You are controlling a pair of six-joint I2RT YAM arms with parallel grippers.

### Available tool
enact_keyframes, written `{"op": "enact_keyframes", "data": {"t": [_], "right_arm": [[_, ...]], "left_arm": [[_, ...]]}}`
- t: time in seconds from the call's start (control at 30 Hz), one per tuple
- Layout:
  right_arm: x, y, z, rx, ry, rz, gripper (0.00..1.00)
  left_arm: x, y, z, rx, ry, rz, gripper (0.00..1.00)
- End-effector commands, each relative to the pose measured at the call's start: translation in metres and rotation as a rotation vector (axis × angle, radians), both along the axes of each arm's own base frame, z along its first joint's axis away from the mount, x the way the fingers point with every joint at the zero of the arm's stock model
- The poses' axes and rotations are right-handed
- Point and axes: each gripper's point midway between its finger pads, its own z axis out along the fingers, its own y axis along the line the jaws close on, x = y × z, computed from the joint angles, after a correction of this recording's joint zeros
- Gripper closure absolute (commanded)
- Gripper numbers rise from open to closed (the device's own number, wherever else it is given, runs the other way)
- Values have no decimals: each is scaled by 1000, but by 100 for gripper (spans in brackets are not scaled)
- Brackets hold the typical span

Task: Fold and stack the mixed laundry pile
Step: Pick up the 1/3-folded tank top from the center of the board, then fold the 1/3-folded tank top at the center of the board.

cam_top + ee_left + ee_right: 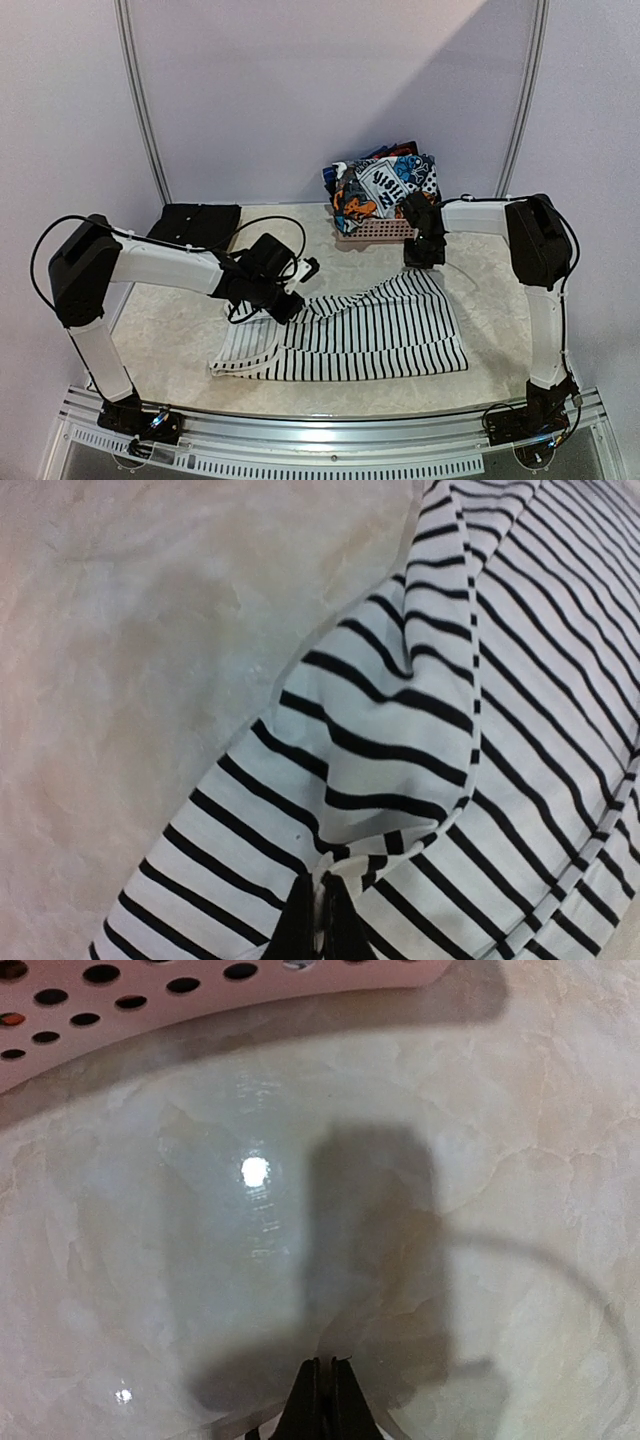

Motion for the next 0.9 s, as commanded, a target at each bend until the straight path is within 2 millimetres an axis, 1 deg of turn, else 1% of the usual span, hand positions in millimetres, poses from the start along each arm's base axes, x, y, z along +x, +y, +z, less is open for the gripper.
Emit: {"op": "enact_keyframes", "data": {"t": [0.0,0.03,0.1,0.13,0.3,0.43,0.53,0.63,0.7,0.73,0.87], "right_arm": [[0,-8,37,-2,-58,5,100],[0,-8,47,7,-78,10,100],[-2,-7,55,20,-107,31,100],[-3,-9,65,26,-132,32,100],[-15,-22,80,28,-196,7,100],[-28,-31,84,43,-227,-12,100],[-36,-30,89,78,-247,-5,100],[-45,-30,86,101,-244,-1,100],[-54,-34,79,102,-234,-4,100],[-57,-34,81,109,-242,-6,100],[-70,-37,79,130,-240,-3,100]], "left_arm": [[18,-2,25,26,-59,14,100],[21,-2,30,22,-67,16,100],[30,-2,40,11,-79,26,100],[33,-2,44,9,-83,29,100],[48,4,53,53,-106,56,100],[51,14,59,78,-123,69,100],[47,15,60,79,-116,57,100],[44,17,56,88,-103,53,100],[41,19,52,90,-94,53,100],[39,20,50,91,-90,53,100],[31,20,45,86,-67,40,100]]}}
